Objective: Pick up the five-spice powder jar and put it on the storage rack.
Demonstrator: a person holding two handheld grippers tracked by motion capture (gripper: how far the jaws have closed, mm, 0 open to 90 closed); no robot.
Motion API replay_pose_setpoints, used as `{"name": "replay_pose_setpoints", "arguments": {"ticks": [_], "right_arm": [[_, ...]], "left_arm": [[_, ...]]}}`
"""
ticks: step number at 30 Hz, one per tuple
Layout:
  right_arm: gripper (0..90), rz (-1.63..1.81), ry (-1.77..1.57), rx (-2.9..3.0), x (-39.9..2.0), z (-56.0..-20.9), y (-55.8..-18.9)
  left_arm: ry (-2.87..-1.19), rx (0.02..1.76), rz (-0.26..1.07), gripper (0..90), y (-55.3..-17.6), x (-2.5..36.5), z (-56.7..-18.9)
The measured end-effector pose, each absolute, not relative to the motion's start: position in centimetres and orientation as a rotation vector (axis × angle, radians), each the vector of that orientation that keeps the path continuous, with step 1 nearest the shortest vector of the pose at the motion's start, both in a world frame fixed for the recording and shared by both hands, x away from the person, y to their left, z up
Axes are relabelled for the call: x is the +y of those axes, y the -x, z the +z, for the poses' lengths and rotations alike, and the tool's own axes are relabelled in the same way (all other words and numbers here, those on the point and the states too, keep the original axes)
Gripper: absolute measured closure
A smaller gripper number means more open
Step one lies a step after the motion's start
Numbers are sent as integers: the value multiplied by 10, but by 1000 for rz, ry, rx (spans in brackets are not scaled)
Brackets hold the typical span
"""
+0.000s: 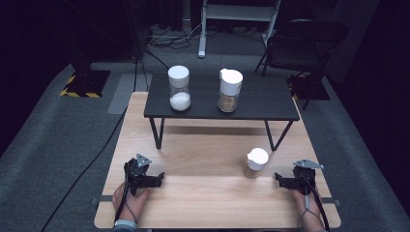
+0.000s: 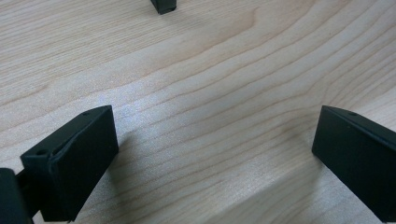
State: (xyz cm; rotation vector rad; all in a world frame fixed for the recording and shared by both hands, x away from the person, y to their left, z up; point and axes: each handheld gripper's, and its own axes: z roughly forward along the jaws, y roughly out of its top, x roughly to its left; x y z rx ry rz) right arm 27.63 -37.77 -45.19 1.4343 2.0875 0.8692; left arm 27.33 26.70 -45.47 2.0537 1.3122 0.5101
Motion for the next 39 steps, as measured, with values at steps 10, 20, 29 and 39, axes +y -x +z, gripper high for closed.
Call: {"name": "replay_pose_setpoints", "arguments": {"ticks": [10,20,29,39], "right_arm": [[1,869,-1434,2088,-378,-452,-276],[7,915,-1377,2071,-374,-454,-262],[7,1005,-1309,2047,-373,-452,-238],[7,1081,-1265,2011,-374,-452,-213]], "left_arm": [[-2054,1314,510,4,-273,267,-455],[-2054,1315,510,4,-273,267,-455],[-2054,1315,510,4,-273,267,-454],[-2054,1315,510,4,-273,267,-454]]}}
